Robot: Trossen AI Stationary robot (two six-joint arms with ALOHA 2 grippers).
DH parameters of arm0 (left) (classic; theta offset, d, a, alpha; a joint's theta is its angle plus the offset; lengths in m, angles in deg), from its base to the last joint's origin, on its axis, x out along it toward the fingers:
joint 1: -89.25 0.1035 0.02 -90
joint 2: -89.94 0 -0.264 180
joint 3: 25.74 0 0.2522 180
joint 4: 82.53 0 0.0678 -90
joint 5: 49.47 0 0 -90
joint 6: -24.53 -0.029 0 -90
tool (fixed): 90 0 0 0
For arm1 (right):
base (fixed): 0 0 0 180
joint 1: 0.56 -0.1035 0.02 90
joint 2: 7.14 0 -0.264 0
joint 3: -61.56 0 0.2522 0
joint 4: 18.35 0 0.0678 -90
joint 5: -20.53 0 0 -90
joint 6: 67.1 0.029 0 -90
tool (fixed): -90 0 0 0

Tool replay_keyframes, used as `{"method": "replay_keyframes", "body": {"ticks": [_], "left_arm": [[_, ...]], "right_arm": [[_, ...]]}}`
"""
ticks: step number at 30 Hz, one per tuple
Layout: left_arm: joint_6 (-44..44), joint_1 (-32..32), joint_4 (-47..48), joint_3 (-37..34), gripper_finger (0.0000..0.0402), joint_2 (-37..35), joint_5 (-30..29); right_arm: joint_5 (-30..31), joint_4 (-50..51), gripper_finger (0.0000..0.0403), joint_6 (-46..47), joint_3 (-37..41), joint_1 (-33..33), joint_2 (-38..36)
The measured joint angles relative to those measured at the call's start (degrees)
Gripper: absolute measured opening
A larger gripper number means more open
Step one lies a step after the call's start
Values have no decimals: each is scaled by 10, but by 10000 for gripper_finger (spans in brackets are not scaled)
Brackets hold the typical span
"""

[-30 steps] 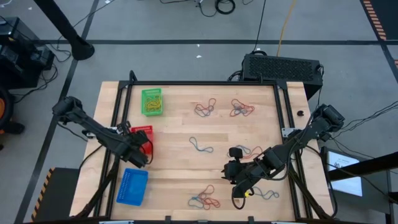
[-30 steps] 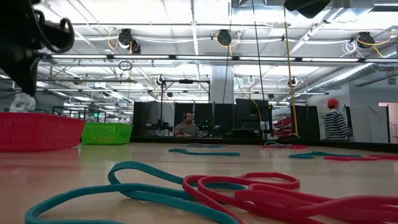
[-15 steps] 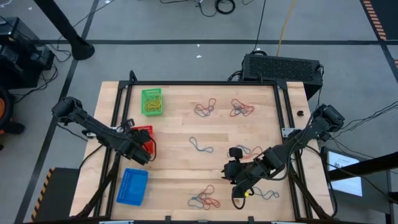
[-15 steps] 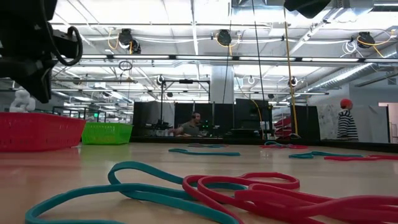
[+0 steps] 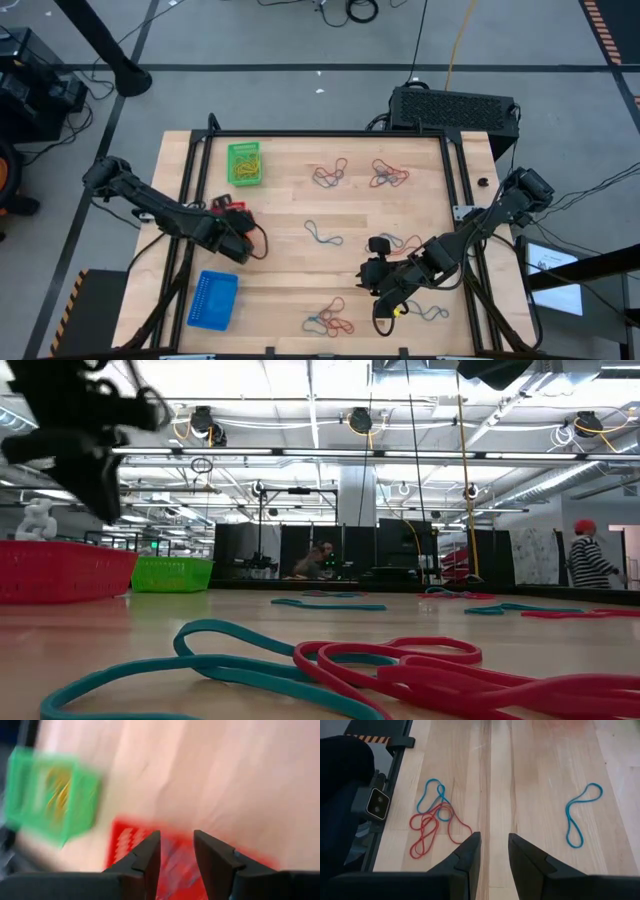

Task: Sort rubber bands into baskets
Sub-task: Put the blue rubber band into the red bin

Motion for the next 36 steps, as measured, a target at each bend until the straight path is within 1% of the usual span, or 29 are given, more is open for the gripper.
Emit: {"method": "replay_keyframes", "body": {"ticks": [2, 7, 9, 11, 15, 18, 23, 24, 27, 33, 36], "left_arm": [[-49, 1, -84, 2, 125, 0, -1], [-199, 21, -352, 3, 125, 26, 3], [-263, 36, -441, 3, 125, 51, 23], [-305, 56, -511, 3, 125, 82, 54], [-345, 99, -624, 3, 125, 146, 125], [-358, 122, -707, 3, 125, 193, 163], [-353, 150, -856, 13, 125, 272, 225], [-353, 152, -872, 25, 125, 290, 229], [-353, 153, -872, 83, 125, 349, 229], [-349, 155, -836, 237, 125, 467, 228], [-317, 163, -815, 304, 125, 513, 227]], "right_arm": [[0, 0, 91, -1, 0, 0, 0], [7, 0, 91, -24, 0, 0, 0], [21, 1, 91, -35, 0, 0, 0], [34, 1, 91, -41, 4, 0, 0], [36, 16, 91, -36, 24, 0, 0], [36, 53, 91, 2, 42, 3, 0], [35, 120, 91, 68, 83, 13, 0], [35, 127, 91, 76, 93, 16, 0], [32, 133, 91, 89, 121, 27, 0], [13, 157, 91, 118, 157, 42, -2], [12, 176, 91, 143, 161, 42, -2]]}}
